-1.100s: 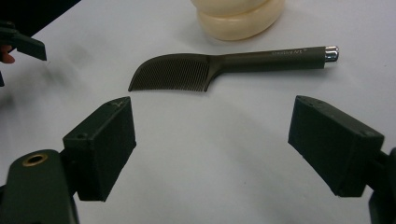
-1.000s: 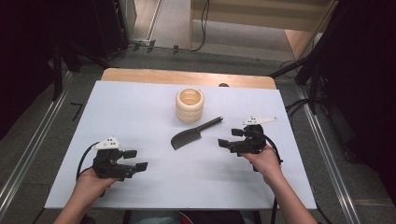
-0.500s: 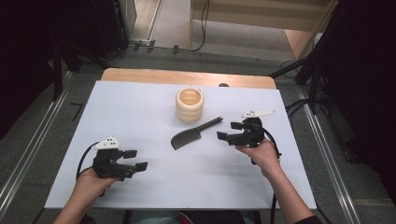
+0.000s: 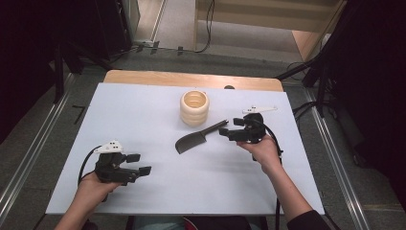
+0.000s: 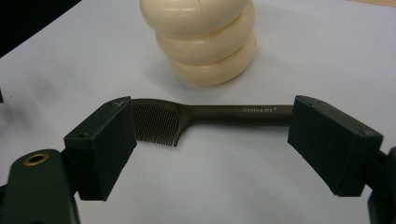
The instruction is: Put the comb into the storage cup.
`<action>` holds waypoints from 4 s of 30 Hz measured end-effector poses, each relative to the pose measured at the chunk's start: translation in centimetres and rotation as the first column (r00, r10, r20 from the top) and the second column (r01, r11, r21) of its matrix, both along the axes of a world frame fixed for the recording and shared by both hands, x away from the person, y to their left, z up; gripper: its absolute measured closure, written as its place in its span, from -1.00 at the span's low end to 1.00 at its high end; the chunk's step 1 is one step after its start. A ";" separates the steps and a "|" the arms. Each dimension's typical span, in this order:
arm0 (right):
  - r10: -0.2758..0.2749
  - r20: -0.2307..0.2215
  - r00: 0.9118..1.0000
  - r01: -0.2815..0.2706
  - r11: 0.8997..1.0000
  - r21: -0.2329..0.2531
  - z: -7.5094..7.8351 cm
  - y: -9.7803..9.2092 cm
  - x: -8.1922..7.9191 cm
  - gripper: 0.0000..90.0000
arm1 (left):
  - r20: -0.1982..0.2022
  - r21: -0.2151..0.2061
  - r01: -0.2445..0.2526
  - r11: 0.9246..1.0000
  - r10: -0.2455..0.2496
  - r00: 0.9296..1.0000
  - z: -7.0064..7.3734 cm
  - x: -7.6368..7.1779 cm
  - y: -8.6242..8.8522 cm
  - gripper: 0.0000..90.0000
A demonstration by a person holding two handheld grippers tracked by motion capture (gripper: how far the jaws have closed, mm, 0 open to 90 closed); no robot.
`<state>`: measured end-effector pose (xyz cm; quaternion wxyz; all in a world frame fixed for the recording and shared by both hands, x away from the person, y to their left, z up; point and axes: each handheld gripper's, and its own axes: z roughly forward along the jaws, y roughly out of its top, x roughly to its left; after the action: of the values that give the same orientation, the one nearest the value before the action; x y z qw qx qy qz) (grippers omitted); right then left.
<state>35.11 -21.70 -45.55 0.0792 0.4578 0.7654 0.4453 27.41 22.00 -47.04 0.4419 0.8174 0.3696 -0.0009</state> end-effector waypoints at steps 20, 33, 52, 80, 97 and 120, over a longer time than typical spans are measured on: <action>-0.038 0.000 0.999 0.038 0.999 -0.003 -0.1 0.5 3.0 -0.69 | -0.001 0.006 -0.003 1.000 0.003 1.000 0.0 0.1 0.2 -0.42; -0.063 0.008 0.998 0.063 0.998 -0.002 -0.5 0.7 5.2 -0.58 | -0.005 0.006 0.000 1.000 0.000 1.000 -0.1 0.1 0.1 -0.42; -0.098 -0.001 0.995 0.097 0.994 -0.058 -0.6 1.5 7.9 -0.29 | -0.003 0.003 -0.001 1.000 0.001 1.000 -0.1 0.1 0.2 -0.42; -0.075 -0.100 0.992 0.062 0.990 -0.124 -5.3 1.6 8.3 0.95 | 0.000 0.002 0.000 1.000 0.000 1.000 -0.1 0.1 0.2 -0.42; -0.018 -0.120 0.993 0.000 0.989 -0.149 -5.6 2.0 7.5 0.95 | -0.001 0.005 0.001 1.000 -0.001 1.000 -0.1 0.1 0.2 -0.42; 0.089 -0.164 0.982 -0.118 0.976 -0.182 -5.2 2.3 5.3 0.95 | 0.001 0.004 -0.001 1.000 0.001 1.000 -0.1 0.1 0.2 -0.42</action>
<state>40.37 -19.36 -50.76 0.0394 0.4408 0.8312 0.3366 27.51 22.22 -47.12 0.4408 0.8179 0.3698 0.0007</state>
